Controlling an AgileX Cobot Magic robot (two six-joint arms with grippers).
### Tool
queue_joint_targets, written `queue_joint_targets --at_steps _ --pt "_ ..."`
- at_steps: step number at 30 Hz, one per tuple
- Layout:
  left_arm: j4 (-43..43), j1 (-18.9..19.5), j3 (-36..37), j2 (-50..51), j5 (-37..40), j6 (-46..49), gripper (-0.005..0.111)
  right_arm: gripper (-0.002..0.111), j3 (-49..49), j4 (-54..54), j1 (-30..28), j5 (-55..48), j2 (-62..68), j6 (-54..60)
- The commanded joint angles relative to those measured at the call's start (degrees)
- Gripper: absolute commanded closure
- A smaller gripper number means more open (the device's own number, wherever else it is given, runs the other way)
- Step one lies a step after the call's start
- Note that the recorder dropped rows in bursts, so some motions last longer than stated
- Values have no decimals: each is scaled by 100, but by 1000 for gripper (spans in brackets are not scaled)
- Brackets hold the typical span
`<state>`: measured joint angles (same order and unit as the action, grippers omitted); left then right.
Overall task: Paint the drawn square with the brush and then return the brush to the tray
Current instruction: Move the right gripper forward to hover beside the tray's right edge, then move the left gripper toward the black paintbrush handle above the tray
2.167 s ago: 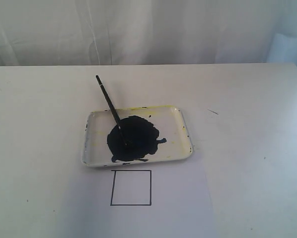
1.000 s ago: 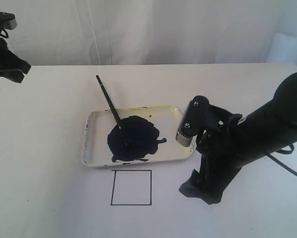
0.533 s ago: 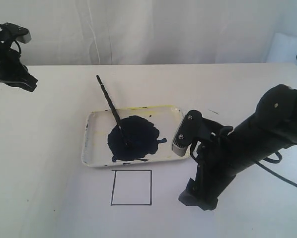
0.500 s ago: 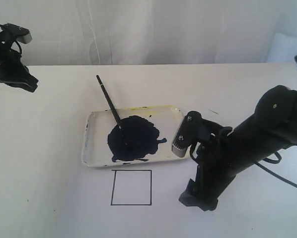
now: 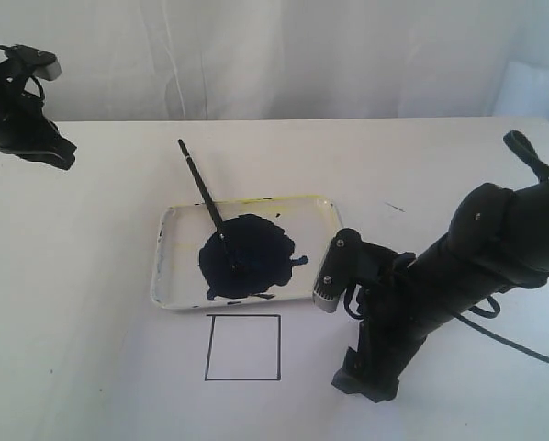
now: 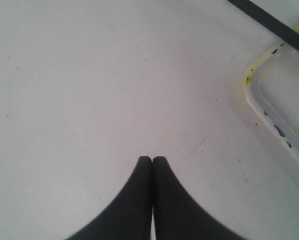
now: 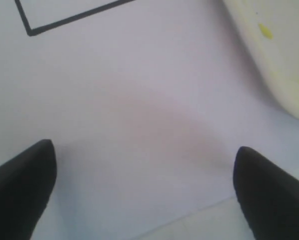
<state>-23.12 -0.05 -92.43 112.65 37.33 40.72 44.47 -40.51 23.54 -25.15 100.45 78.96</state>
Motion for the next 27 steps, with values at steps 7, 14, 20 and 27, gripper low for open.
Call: queue_joint_targets --at_steps 7,14,20,27 --pt "-260 -18 -28 -3 -66 113 107 19 29 -58 1 2 291 85" --pt "-563 -255 -28 -3 -154 803 83 19 29 -58 1 2 328 85" --pt "-448 -582 -40 31 -194 965 58 19 29 -58 1 20 328 85" --pt "209 -741 -1050 534 498 1068 58 19 29 -58 1 20 328 85"
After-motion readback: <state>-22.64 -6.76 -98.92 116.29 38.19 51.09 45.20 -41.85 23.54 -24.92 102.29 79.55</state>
